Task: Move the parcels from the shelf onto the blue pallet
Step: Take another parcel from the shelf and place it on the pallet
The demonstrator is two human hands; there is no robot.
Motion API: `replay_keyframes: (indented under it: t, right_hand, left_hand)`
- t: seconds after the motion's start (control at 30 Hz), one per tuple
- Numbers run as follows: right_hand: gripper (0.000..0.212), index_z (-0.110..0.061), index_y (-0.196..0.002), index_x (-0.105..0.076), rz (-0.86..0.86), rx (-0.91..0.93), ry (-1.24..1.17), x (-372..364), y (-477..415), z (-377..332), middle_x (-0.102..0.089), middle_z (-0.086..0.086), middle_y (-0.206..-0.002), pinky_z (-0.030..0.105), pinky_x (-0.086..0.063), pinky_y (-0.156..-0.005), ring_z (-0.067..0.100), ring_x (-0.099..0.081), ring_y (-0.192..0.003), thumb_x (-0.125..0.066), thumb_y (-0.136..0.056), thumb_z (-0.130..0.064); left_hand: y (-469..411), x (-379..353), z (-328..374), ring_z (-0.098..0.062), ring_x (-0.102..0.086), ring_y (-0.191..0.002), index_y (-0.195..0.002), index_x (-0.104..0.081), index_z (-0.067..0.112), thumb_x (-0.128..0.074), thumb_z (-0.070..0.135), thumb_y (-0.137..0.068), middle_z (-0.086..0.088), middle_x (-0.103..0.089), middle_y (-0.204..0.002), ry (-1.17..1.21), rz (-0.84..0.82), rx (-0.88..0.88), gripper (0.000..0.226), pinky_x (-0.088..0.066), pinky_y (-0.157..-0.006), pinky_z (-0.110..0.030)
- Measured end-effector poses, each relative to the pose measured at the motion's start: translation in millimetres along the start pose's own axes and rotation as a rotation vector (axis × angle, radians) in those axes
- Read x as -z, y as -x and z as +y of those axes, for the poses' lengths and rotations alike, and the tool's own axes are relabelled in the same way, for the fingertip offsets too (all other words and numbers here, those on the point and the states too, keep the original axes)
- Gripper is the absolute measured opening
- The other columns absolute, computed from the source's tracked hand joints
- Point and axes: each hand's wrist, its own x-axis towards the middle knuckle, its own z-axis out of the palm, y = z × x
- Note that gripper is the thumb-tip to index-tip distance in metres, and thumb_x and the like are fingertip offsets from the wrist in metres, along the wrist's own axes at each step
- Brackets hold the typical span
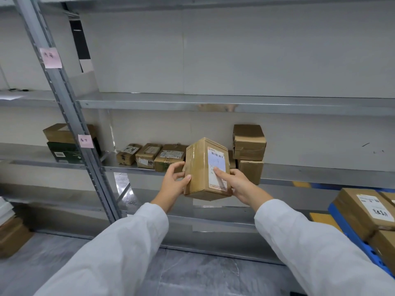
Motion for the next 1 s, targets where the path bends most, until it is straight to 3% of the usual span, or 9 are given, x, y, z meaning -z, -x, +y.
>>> replay_keyframes:
  t: [0.07, 0.13, 0.2, 0.3, 0.43, 0.63, 0.83, 0.93, 1.0]
  right_hand:
    - [0.074, -0.019, -0.127, -0.043, 0.013, 0.017, 0.019, 0.0, -1.0, 0.7, -0.067, 0.002, -0.111, 0.035, -0.058, -0.075, 0.017, -0.066, -0.099, -0.081, -0.069, -0.046]
    - [0.073, -0.019, -0.130, -0.042, 0.038, 0.034, 0.051, 1.6, -1.2, 1.1, -0.066, 0.001, -0.110, 0.032, -0.058, -0.069, 0.016, -0.066, -0.096, -0.081, -0.072, -0.042]
    - [0.068, -0.018, -0.129, -0.043, 0.065, 0.040, 0.087, 2.5, -0.3, 1.7, -0.066, -0.004, -0.101, 0.023, -0.054, -0.054, 0.013, -0.067, -0.087, -0.079, -0.076, -0.039]
    - [0.067, -0.013, -0.130, -0.046, 0.100, 0.045, 0.140, 2.9, -2.2, 4.1, -0.066, -0.004, -0.104, 0.020, -0.050, -0.054, 0.011, -0.065, -0.083, -0.079, -0.077, -0.038]
    - [0.059, -0.015, -0.128, -0.055, 0.118, 0.057, 0.211, 6.4, -3.0, 8.8, -0.068, 0.002, -0.116, 0.019, -0.051, -0.053, 0.010, -0.067, -0.085, -0.079, -0.078, -0.034]
    - [0.060, -0.016, -0.130, -0.056, 0.198, 0.070, 0.245, 19.4, -7.6, 11.3, -0.066, 0.002, -0.122, 0.034, -0.058, -0.082, 0.017, -0.066, -0.101, -0.080, -0.077, -0.033]
    - [0.060, -0.018, -0.132, -0.054, 0.313, 0.044, 0.223, 31.2, 3.0, 6.4, -0.066, 0.001, -0.122, 0.029, -0.059, -0.072, 0.016, -0.066, -0.099, -0.078, -0.079, -0.033]
    - [0.054, -0.020, -0.129, -0.057, 0.389, 0.030, 0.204, 45.2, 18.1, 1.9, -0.067, 0.000, -0.119, 0.022, -0.055, -0.057, 0.011, -0.067, -0.090, -0.077, -0.080, -0.032]
    - [0.051, -0.020, -0.127, -0.058, 0.456, 0.024, 0.179, 57.0, 32.9, 2.7, -0.069, -0.001, -0.116, 0.020, -0.053, -0.056, 0.008, -0.067, -0.086, -0.077, -0.080, -0.032]
  left_hand:
    - [-2.4, -3.6, -4.1, -0.020, -0.057, -0.117, -0.120, -0.059, 0.028, -0.064, 0.008, -0.092, -0.004, -0.062, -0.121, -0.077, 0.050, -0.045, 0.035, -0.054, -0.092, -0.049]
    - [-4.9, -8.9, -7.5, -0.019, -0.058, -0.116, -0.120, -0.061, 0.024, -0.062, 0.014, -0.094, -0.004, -0.062, -0.121, -0.092, 0.077, -0.014, 0.027, -0.054, -0.094, -0.046]
    - [-4.3, -15.5, -7.4, -0.016, -0.063, -0.105, -0.122, -0.060, 0.022, -0.061, 0.034, -0.095, -0.002, -0.066, -0.116, -0.077, 0.059, 0.066, 0.030, -0.057, -0.088, -0.040]
    - [-4.3, -25.2, -7.5, -0.009, -0.067, -0.094, -0.123, -0.056, 0.022, -0.063, 0.055, -0.086, 0.005, -0.069, -0.108, -0.126, -0.037, 0.112, 0.050, -0.058, -0.071, -0.026]
    - [-13.2, -36.6, -15.6, -0.015, -0.066, -0.101, -0.136, -0.050, 0.015, -0.070, 0.043, -0.086, -0.004, -0.064, -0.123, -0.235, -0.087, 0.143, 0.061, -0.057, -0.081, -0.029]
    - [-24.4, -48.7, -25.5, -0.010, -0.066, -0.097, -0.135, -0.053, 0.016, -0.070, 0.041, -0.086, -0.002, -0.065, -0.124, -0.195, -0.164, 0.144, 0.058, -0.055, -0.071, -0.021]
    - [-39.6, -65.2, -20.4, -0.007, -0.066, -0.095, -0.132, -0.054, 0.021, -0.067, 0.043, -0.088, 0.001, -0.066, -0.121, -0.204, -0.302, 0.128, 0.051, -0.054, -0.066, -0.018]
    - [-44.2, -85.1, -17.4, -0.005, -0.065, -0.093, -0.129, -0.056, 0.022, -0.066, 0.042, -0.089, 0.004, -0.067, -0.118, -0.167, -0.385, 0.136, 0.046, -0.052, -0.061, -0.014]
    - [-45.7, -103.1, -18.3, -0.008, -0.066, -0.096, -0.127, -0.059, 0.019, -0.067, 0.040, -0.089, 0.004, -0.068, -0.117, -0.142, -0.455, 0.147, 0.043, -0.054, -0.070, -0.018]
